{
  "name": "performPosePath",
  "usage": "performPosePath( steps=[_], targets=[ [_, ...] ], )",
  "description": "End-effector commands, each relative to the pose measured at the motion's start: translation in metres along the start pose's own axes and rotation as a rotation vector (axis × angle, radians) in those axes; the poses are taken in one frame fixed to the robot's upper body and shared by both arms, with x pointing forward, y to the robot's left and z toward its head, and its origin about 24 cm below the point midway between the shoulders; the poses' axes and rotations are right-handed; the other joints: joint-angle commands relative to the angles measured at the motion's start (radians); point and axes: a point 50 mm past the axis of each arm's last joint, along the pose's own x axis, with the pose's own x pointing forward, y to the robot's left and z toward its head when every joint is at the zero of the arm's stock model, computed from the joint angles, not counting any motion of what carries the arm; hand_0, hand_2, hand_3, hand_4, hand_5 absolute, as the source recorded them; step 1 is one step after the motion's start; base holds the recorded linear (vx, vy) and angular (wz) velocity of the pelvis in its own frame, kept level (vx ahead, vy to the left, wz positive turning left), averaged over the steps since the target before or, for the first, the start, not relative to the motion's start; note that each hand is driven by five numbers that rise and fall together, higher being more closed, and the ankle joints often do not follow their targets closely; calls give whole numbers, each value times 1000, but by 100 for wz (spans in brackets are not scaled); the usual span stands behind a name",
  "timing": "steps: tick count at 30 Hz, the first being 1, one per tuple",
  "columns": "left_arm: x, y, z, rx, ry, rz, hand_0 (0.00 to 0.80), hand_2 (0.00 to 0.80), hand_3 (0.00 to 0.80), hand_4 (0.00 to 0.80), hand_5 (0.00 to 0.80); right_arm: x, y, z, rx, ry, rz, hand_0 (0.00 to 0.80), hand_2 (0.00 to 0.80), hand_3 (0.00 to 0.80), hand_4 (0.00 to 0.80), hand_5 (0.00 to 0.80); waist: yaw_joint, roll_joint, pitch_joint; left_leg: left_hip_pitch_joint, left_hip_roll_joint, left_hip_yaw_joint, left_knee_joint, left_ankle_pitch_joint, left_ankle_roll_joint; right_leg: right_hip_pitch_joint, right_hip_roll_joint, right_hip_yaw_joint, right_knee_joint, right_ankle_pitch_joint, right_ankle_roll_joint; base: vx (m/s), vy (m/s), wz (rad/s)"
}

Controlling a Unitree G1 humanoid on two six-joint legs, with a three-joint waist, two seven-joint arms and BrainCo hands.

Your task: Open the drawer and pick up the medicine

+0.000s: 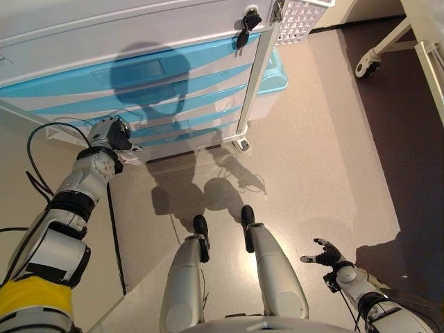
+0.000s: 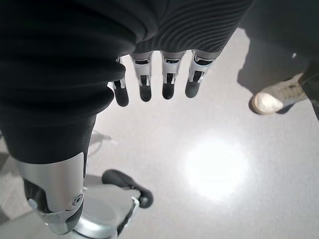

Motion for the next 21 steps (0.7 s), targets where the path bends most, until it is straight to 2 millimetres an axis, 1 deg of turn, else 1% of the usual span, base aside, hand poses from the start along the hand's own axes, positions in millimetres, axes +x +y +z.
performPosePath(
  steps=[1, 3, 8, 10, 11, 12, 13, 14, 15, 17, 18, 19, 21],
  targets=[
    [7, 46, -6, -69, 24, 195, 0, 0, 0, 0, 0, -12, 2, -34, -35, 81, 19, 0, 0, 0, 0, 0, -9, 42, -68, 24, -52, 17, -56, -14, 75, 24, 3, 0, -64, 64, 8, 26, 0, -3],
    [6, 43, -6, -76, 21, 188, 0, 0, 0, 0, 0, -12, 2, -35, -37, 84, 20, 0, 0, 0, 0, 0, -7, 44, -70, 26, -52, 15, -57, -13, 75, 27, 3, -1, -67, 65, 8, 0, 0, 0],
    [-5, 17, -10, -142, 12, 115, 0, 0, 0, 0, 0, -13, 5, -37, -34, 95, 25, 0, 0, 0, 0, 0, 4, 51, -81, 59, -61, 0, -88, -3, 68, 63, -3, -11, -91, 73, 11, 0, 0, 0],
    [-15, 0, -12, -227, 10, 75, 0, 0, 0, 0, 0, -13, 5, -39, -32, 106, 23, 0, 0, 0, 0, 0, 13, 56, -84, 77, -62, -7, -96, 0, 66, 85, -4, -16, -102, 76, 11, 13, -19, -1],
    [-27, -19, -15, -304, 9, 30, 0, 0, 0, 0, 0, -14, 6, -40, -28, 112, 23, 0, 0, 0, 0, 0, 21, 58, -89, 100, -62, -13, -113, 3, 64, 111, -4, -17, -123, 82, 12, 19, -32, -3],
    [-27, -19, -15, -304, 10, 30, 0, 0, 0, 0, 0, -14, 6, -40, -29, 112, 24, 0, 0, 0, 0, 0, 21, 58, -88, 101, -63, -14, -114, 4, 64, 112, -4, -18, -124, 82, 12, 31, -29, -4],
    [-35, -29, -17, -341, 7, 2, 0, 0, 0, 0, 0, -14, 7, -41, -28, 117, 24, 0, 0, 0, 0, 0, 27, 59, -91, 118, -63, -16, -126, 6, 62, 130, -2, -18, -138, 88, 13, 38, -29, -2],
    [-49, -51, -26, -401, 51, -51, 0, 0, 0, 0, 0, -15, 7, -43, -31, 122, 28, 0, 0, 0, 0, 0, 34, 58, -97, 150, -62, -18, -154, 12, 59, 165, -2, -20, -171, 98, 15, 38, -29, -1],
    [-49, -51, -26, -401, 51, -51, 0, 0, 0, 0, 0, -15, 7, -43, -31, 122, 28, 0, 0, 0, 0, 0, 34, 58, -96, 152, -62, -18, -155, 13, 59, 167, -2, -20, -171, 98, 15, 44, -37, 2],
    [-66, -74, -31, -480, 89, -107, 0, 0, 0, 0, 0, -16, 8, -47, -28, 136, 30, 0, 0, 0, 0, 0, 43, 57, -108, 192, -63, -27, -191, 24, 53, 216, -3, -27, -214, 109, 20, 87, -53, 2],
    [-83, -97, -35, -574, 145, -142, 0, 0, 0, 0, 0, -18, 10, -50, -28, 147, 31, 0, 0, 0, 0, 0, 49, 57, -117, 239, -66, -36, -229, 37, 48, 272, -5, -35, -260, 119, 24, 100, -55, 5],
    [-83, -97, -35, -575, 145, -142, 0, 0, 0, 0, 0, -18, 10, -50, -28, 148, 31, 0, 0, 0, 0, 0, 49, 58, -116, 240, -66, -37, -230, 37, 48, 274, -5, -36, -260, 119, 24, 106, -57, 9],
    [-103, -122, -38, -635, 195, -196, 0, 0, 0, 0, 0, -19, 11, -54, -14, 164, 26, 0, 0, 0, 0, 0, 54, 58, -128, 284, -72, -47, -272, 52, 41, 325, -6, -49, -309, 131, 28, 96, -36, 19]
  ],
)
